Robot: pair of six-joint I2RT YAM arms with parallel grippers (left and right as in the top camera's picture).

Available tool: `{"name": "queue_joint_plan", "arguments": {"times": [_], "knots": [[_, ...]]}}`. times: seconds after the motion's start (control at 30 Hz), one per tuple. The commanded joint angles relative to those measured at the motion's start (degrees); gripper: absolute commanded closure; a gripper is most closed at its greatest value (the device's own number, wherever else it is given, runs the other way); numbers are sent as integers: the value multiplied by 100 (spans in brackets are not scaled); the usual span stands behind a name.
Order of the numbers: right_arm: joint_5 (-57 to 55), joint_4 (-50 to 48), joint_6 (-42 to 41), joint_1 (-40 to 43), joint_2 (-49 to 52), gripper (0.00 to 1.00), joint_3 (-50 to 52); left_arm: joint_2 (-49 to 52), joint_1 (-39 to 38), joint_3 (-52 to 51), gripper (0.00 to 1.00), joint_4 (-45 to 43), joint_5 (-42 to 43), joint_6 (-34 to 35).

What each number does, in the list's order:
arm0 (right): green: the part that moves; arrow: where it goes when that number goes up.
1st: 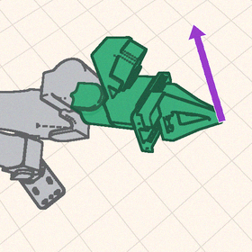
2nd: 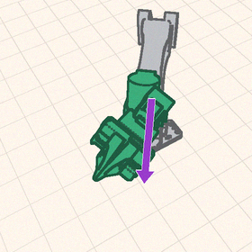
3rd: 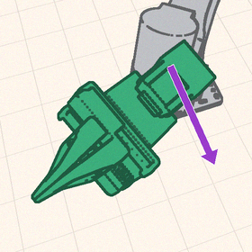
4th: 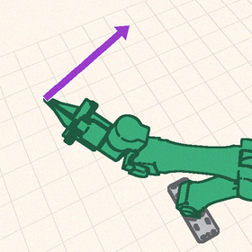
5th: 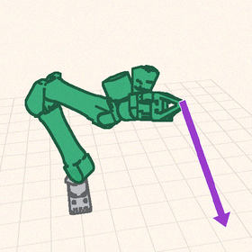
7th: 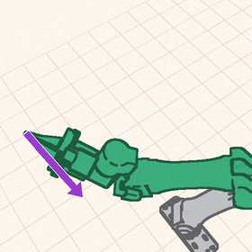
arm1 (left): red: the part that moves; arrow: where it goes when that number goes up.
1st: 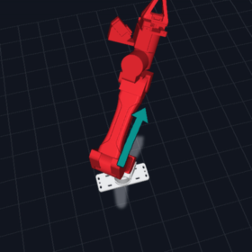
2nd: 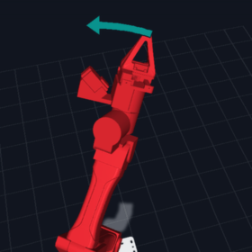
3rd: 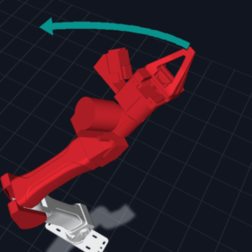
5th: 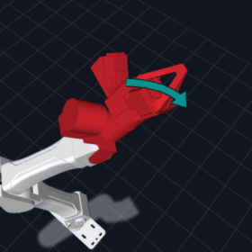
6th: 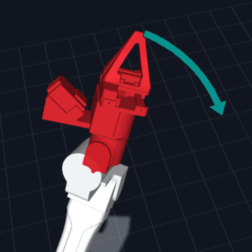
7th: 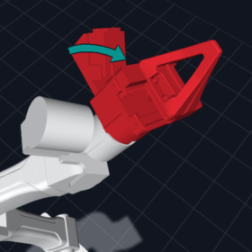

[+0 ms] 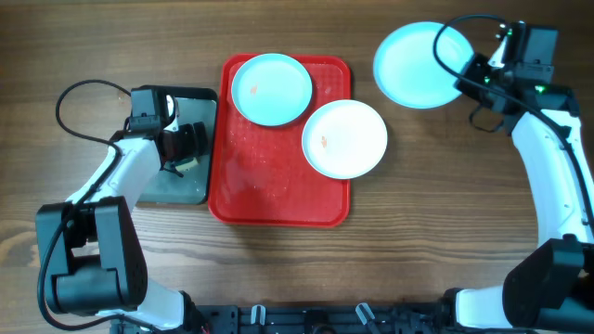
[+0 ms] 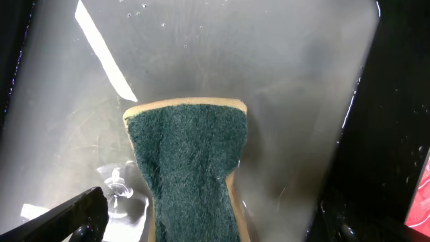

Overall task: Clean dirty plates on tray and stack at the side
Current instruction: 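Lower the blue plate onto the table right of the red tray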

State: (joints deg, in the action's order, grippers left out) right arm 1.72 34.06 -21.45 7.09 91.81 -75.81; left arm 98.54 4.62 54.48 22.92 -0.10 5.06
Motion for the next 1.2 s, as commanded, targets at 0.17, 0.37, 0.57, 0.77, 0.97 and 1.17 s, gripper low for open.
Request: {"name": "queue_joint_plan", "arguments": {"times": [0.17, 0.37, 0.57, 0.77, 0.97, 1.17], "knots": [[-304, 118, 87, 129, 841, 96, -57, -105, 15, -42, 0, -15, 48, -9], [-343, 90, 162, 129, 1482, 96, -57, -105, 15, -39, 0, -15, 48, -9], [-275, 44, 555, 114, 1853, 96, -57, -105, 15, -42, 0, -15, 48, -9], [651, -59, 1244, 103, 2162, 95, -57, -105, 15, -39, 0, -15, 48, -9], [737, -66, 1434, -4, 2317, 95, -57, -105, 15, -39, 0, -15, 48, -9], [935, -72, 1707, -155, 2317, 95, -59, -105, 15, -42, 0, -13, 48, -9]]}}
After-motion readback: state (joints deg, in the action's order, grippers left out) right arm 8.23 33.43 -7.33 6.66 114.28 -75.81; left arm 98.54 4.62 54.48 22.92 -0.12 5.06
